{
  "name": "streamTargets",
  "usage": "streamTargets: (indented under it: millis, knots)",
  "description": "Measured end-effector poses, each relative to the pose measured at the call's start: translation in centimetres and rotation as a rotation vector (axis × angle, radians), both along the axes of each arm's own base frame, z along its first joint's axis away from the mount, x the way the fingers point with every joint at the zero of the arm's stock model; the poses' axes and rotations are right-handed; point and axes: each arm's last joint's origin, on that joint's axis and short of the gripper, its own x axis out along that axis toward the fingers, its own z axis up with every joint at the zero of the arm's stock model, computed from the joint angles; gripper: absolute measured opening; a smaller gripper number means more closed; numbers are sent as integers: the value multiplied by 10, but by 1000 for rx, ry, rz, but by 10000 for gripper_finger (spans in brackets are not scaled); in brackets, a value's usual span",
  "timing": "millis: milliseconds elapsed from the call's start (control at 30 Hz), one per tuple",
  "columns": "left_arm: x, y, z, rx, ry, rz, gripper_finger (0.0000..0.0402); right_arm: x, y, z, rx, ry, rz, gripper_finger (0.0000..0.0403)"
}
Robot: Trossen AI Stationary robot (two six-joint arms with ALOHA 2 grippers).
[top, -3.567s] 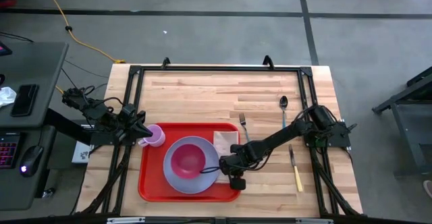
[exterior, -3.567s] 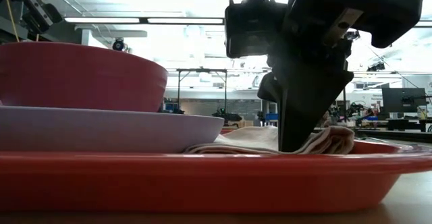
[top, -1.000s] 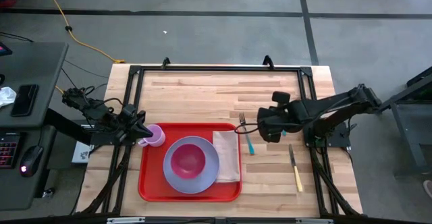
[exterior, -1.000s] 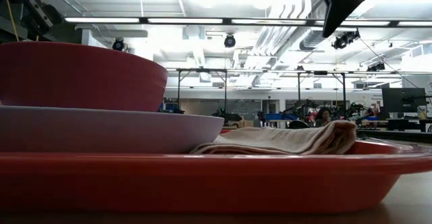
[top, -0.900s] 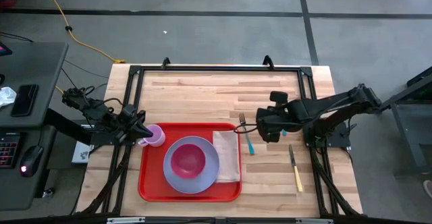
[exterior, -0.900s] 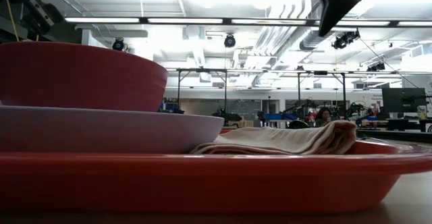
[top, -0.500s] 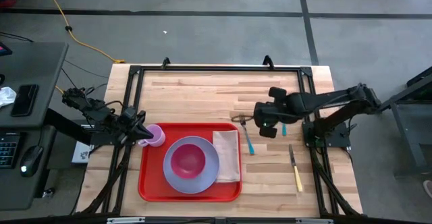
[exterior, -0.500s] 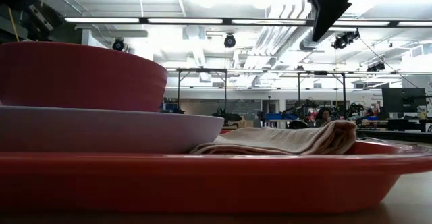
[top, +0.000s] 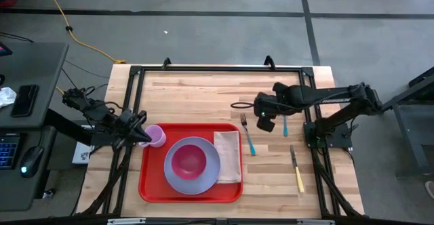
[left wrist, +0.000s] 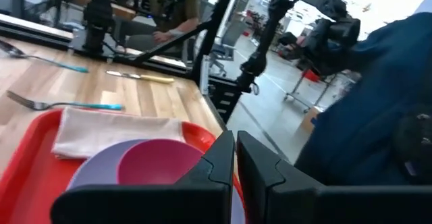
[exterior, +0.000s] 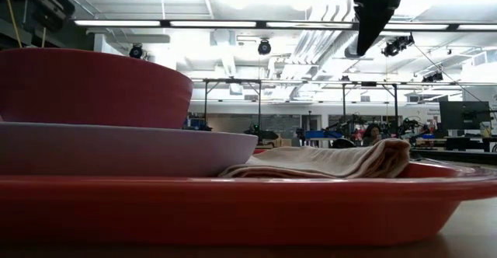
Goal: Set up tray
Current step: Put the blue fork on top of the brown table napkin on the red tray
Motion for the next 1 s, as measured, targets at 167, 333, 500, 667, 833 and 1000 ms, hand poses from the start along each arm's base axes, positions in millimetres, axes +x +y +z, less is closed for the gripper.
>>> streamTargets:
  millis: [167, 333, 500, 667, 833, 1000]
  knots:
    - [0, 0, -2, 10, 16, 15, 49, 1, 0, 0, 8, -23, -39, 73]
    - [0, 1, -3, 20, 28, 16, 49, 1, 0, 0, 6, -42, -65, 83]
    - [0, 1, -2, 46, 1, 18, 49, 2, 0, 0, 9, -53, -85, 91]
    - [0, 1, -2, 46, -2, 18, 49, 4, 0, -8, 23, -94, -111, 95]
    - [0, 1, -1, 22, 7, 18, 49, -1, 1, -43, 85, -93, -163, 95]
    - [0, 0, -1, 4, 14, 15, 49, 0, 3, -70, 160, -136, -199, 96]
